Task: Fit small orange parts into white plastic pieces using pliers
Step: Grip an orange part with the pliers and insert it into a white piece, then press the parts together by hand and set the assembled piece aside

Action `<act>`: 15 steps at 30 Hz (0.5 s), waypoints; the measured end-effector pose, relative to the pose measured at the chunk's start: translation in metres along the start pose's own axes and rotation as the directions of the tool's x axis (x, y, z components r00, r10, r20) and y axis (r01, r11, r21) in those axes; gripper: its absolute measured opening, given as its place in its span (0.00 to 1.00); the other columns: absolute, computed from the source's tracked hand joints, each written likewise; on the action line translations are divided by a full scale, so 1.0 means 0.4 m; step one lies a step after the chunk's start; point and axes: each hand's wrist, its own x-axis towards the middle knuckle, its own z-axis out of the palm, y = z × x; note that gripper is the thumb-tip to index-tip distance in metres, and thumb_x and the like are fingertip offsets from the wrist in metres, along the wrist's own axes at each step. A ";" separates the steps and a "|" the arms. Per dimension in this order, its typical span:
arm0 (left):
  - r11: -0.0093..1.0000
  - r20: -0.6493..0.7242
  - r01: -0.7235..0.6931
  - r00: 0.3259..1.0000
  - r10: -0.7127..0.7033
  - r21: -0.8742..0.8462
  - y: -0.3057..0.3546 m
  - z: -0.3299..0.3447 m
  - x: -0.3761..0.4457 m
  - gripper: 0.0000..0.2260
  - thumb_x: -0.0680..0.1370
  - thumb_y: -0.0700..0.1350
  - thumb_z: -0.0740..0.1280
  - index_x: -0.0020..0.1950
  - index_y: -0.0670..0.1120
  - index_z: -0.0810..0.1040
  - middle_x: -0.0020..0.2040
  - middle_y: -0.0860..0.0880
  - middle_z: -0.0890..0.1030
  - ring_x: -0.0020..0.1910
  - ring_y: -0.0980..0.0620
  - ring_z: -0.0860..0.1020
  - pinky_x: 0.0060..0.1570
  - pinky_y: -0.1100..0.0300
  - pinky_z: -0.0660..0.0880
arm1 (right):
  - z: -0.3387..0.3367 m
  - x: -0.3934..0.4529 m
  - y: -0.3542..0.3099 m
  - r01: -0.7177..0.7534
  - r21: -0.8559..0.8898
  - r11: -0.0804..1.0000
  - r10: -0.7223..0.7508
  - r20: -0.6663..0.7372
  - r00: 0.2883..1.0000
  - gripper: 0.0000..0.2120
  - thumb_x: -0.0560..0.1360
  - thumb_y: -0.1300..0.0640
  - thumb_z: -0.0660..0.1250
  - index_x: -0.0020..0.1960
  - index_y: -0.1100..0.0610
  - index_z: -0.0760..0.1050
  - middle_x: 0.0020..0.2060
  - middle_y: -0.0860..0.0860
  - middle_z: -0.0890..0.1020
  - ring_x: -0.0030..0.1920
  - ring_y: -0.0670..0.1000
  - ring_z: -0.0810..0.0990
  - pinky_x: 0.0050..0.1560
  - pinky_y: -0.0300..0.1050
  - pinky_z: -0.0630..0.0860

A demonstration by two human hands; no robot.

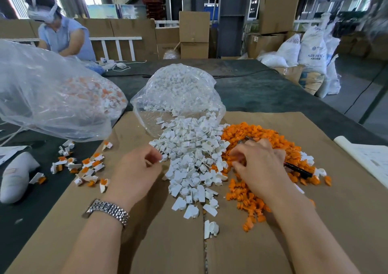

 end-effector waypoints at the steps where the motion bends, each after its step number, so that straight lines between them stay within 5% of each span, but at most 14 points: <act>1: 1.000 0.041 -0.011 0.999 0.011 0.014 0.000 0.002 0.000 0.09 0.78 0.41 0.70 0.47 0.56 0.78 0.46 0.58 0.80 0.44 0.60 0.77 0.39 0.65 0.71 | 0.004 0.000 0.000 0.004 -0.014 1.000 -0.004 0.016 1.000 0.11 0.80 0.50 0.66 0.62 0.41 0.77 0.58 0.41 0.78 0.65 0.50 0.65 0.57 0.54 0.62; 7: 0.983 0.154 -0.112 0.984 0.089 0.146 -0.004 0.014 -0.002 0.11 0.78 0.45 0.71 0.57 0.59 0.77 0.47 0.62 0.74 0.44 0.66 0.73 0.36 0.72 0.65 | 0.026 0.008 -0.012 0.030 -0.091 0.995 -0.027 0.032 0.999 0.09 0.80 0.51 0.66 0.60 0.43 0.78 0.56 0.43 0.77 0.63 0.51 0.66 0.53 0.52 0.61; 15: 0.989 0.246 -0.146 0.959 0.140 0.005 0.013 0.026 -0.009 0.14 0.77 0.39 0.71 0.56 0.57 0.79 0.50 0.60 0.80 0.46 0.62 0.78 0.42 0.70 0.74 | 0.039 0.015 -0.009 0.076 -0.080 0.994 -0.077 0.000 0.997 0.09 0.82 0.50 0.63 0.60 0.47 0.78 0.55 0.45 0.80 0.63 0.52 0.71 0.56 0.51 0.68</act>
